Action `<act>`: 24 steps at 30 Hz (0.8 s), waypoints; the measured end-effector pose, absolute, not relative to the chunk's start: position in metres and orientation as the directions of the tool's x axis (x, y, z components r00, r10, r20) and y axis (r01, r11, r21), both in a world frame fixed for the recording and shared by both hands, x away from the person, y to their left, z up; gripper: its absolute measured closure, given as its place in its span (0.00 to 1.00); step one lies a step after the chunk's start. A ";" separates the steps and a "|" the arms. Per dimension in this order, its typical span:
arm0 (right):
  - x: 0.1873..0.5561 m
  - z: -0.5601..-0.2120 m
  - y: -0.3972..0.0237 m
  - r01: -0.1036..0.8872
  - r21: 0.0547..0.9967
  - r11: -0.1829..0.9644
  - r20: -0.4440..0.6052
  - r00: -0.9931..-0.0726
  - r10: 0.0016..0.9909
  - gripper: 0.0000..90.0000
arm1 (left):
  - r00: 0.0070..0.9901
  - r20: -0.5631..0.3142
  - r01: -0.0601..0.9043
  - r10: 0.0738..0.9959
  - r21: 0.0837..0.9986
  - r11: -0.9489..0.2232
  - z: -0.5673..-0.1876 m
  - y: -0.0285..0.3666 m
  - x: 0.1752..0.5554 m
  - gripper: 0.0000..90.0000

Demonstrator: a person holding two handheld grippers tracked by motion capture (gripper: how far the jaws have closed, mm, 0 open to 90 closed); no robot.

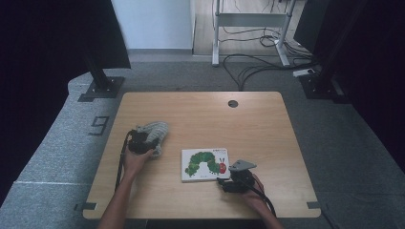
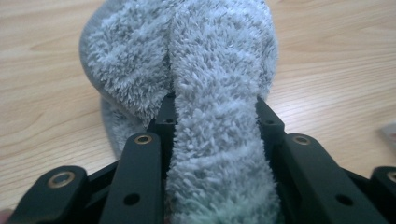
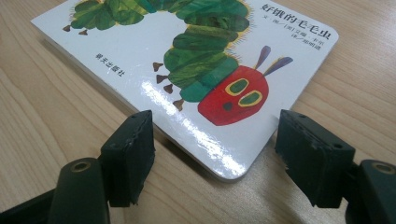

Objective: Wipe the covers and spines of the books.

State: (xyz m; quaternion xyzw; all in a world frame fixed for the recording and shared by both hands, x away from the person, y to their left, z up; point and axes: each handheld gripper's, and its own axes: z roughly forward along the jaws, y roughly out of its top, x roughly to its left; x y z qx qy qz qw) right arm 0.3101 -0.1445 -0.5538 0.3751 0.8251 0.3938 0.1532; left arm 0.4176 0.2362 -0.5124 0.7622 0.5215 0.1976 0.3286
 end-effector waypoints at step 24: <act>0.311 -0.554 -0.145 0.499 0.764 0.410 0.044 -0.674 0.738 0.30 | 0.552 -0.092 0.573 0.829 0.764 -0.296 -0.488 0.191 0.385 0.73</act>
